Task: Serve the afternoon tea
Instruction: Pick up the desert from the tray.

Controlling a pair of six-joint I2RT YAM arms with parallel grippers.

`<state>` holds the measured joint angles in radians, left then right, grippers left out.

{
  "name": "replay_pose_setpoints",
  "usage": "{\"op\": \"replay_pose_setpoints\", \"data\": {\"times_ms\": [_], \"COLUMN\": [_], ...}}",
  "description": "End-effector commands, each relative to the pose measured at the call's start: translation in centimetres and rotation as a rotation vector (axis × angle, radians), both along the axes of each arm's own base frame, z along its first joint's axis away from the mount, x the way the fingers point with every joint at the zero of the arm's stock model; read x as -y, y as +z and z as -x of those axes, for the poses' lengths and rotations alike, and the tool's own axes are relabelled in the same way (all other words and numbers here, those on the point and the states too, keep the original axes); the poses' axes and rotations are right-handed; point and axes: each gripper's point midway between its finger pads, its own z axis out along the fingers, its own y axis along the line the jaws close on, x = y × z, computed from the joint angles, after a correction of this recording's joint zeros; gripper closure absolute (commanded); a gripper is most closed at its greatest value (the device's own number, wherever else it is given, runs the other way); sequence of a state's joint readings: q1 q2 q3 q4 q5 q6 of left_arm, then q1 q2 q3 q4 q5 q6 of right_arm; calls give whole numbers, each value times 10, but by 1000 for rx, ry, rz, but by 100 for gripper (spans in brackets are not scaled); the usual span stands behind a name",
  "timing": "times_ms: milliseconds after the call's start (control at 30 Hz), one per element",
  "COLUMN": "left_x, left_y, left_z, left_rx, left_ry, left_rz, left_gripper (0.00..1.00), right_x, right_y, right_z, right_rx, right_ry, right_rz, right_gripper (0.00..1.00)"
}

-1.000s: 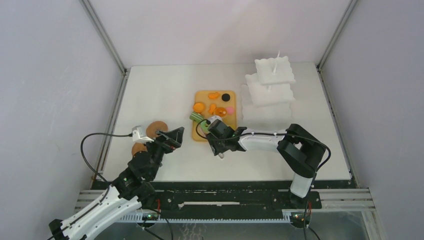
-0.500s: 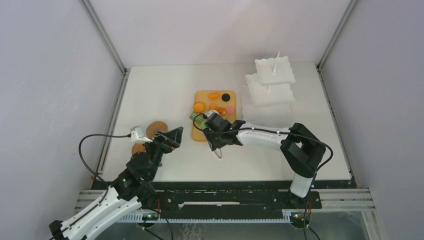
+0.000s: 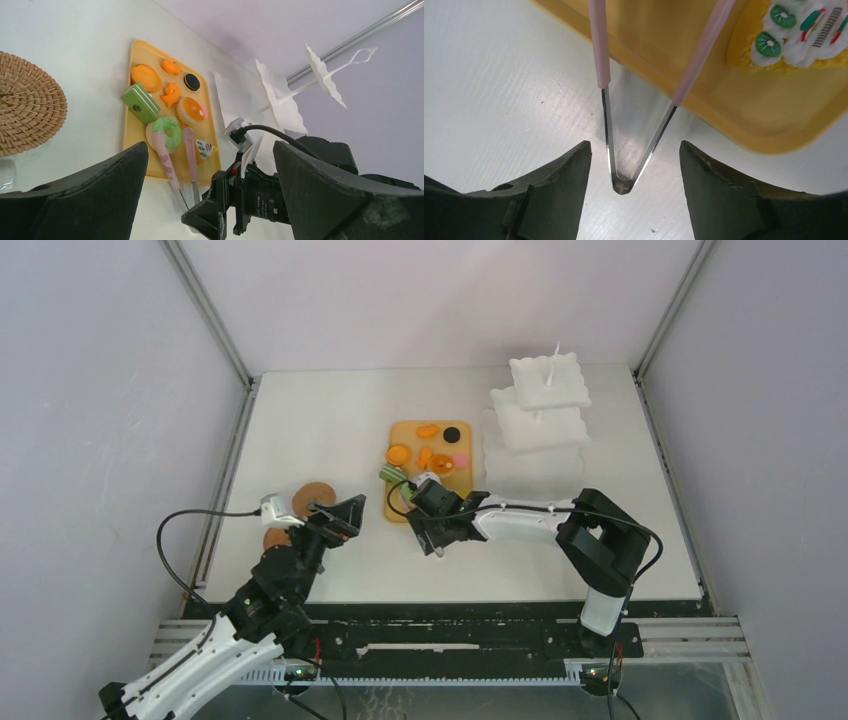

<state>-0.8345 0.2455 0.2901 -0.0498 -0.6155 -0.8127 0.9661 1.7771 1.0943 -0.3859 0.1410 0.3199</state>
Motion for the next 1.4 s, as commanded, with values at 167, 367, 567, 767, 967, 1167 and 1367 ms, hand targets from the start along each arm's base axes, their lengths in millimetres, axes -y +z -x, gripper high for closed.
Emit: {"op": "replay_pose_setpoints", "data": {"times_ms": [167,367,567,767,967,1167,1367], "left_x": [1,1,-2,-2,-2,-3,-4], "left_y": [-18,-22,-20,-18,-16,-13,-11], "left_z": [-1,-1,-1,0,1,2,3], "left_rx": [-20,-22,-16,-12,-9,-3,-2], "left_ry": [-1,5,11,10,7,6,1], "left_rz": [1,0,5,13,20,23,25], "left_gripper": [1,1,1,1,1,1,1], "right_x": [-20,-23,-21,-16,-12,-12,-9], "right_y": [4,-12,-17,-1,14,30,34], "right_z": [-14,-14,-4,-3,-4,-3,-2], "right_rx": [121,154,161,157,150,136,58], "right_ry": [-18,-46,-43,-41,-39,-22,-5], "right_rz": [-129,-121,-77,-88,-90,-94,-77], "right_gripper": [34,40,47,56,57,57,57]}}
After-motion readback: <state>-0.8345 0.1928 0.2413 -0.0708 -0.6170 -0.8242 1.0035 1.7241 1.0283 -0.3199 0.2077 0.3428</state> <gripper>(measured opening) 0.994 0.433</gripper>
